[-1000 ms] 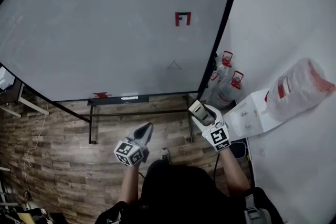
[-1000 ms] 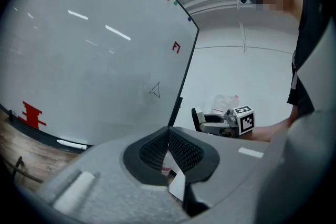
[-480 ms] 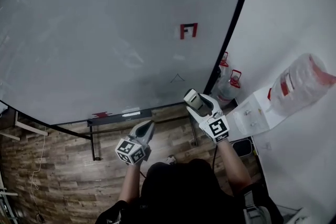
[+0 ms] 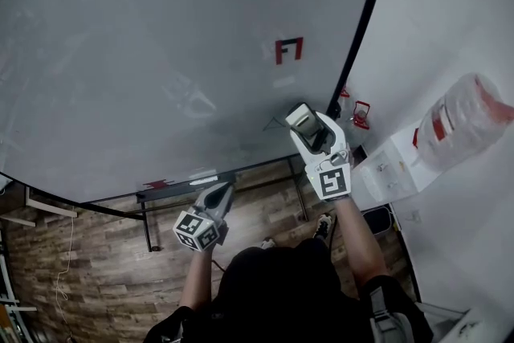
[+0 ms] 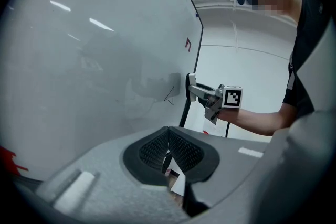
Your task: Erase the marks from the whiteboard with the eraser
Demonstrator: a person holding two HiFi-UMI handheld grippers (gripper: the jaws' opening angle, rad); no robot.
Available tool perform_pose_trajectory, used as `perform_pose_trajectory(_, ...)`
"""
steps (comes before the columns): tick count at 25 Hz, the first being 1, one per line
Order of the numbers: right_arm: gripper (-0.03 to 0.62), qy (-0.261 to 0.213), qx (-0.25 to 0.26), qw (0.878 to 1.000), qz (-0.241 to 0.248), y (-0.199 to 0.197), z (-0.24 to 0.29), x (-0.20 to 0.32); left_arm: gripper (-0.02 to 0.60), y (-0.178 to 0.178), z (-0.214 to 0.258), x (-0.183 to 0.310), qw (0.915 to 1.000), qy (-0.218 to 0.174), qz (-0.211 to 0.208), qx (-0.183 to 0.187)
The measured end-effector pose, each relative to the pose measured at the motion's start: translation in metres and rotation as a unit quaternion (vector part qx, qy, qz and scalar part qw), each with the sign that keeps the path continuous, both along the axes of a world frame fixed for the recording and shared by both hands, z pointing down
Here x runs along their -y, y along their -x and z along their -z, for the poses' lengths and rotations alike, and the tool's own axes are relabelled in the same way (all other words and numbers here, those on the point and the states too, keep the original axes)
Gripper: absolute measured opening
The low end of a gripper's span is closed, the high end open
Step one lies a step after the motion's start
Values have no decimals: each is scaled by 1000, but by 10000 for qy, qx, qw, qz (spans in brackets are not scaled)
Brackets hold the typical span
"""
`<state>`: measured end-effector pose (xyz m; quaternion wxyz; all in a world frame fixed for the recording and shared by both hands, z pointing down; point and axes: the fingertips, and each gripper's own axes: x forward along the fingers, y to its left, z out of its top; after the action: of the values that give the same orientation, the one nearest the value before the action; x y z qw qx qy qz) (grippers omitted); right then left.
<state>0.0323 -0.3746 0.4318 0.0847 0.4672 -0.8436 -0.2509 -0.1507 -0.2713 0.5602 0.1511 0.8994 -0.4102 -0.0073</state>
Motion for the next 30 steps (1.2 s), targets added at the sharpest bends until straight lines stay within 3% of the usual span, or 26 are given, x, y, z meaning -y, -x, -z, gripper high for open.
perform_pose_trajectory(7,256,3,187,9998,72,-6,0,15,11,7,5,6,9993,74,198,-304)
perform_pose_trajectory(14,256,-124,-131,9996,205,6,6,19,11,15,7,13,9990,43,347,-296)
perform_pose_trajectory(24,256,-203,-161,9994,212,12,3,23,11,22,2,18,9989,95,380,-262)
perform_pose_trajectory(30,257,-234,-636,9975,184,26,-16,21,11,26,1,19,9989,92,394,-237)
